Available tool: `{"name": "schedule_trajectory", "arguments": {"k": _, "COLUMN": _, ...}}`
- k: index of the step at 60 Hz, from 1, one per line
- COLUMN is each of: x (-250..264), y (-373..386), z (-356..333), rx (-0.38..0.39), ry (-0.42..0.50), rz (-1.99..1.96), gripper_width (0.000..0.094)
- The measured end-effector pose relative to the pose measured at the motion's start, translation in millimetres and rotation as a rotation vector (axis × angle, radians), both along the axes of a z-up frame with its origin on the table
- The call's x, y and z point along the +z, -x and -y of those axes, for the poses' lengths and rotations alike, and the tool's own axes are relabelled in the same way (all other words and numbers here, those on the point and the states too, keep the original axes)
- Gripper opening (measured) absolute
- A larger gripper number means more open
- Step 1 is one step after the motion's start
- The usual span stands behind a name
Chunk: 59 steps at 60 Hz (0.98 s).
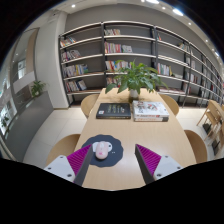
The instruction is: Arrange mouse
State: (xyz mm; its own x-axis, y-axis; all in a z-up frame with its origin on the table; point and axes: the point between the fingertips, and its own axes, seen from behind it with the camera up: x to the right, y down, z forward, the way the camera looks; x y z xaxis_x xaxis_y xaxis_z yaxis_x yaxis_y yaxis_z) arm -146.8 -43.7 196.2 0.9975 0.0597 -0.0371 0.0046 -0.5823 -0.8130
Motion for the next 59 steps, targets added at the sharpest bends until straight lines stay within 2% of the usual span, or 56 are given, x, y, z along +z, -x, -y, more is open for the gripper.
{"name": "schedule_trajectory", "arguments": {"k": 29, "x": 2, "y": -92, "z": 133, "rx": -0.061, "ry": 0.005, "rz": -0.006, "gripper_width": 0.0855}}
{"name": "schedule_trajectory", "arguments": {"k": 59, "x": 16, "y": -115, "z": 153, "rx": -0.074, "ry": -0.048, "rz": 0.008, "gripper_width": 0.0851}}
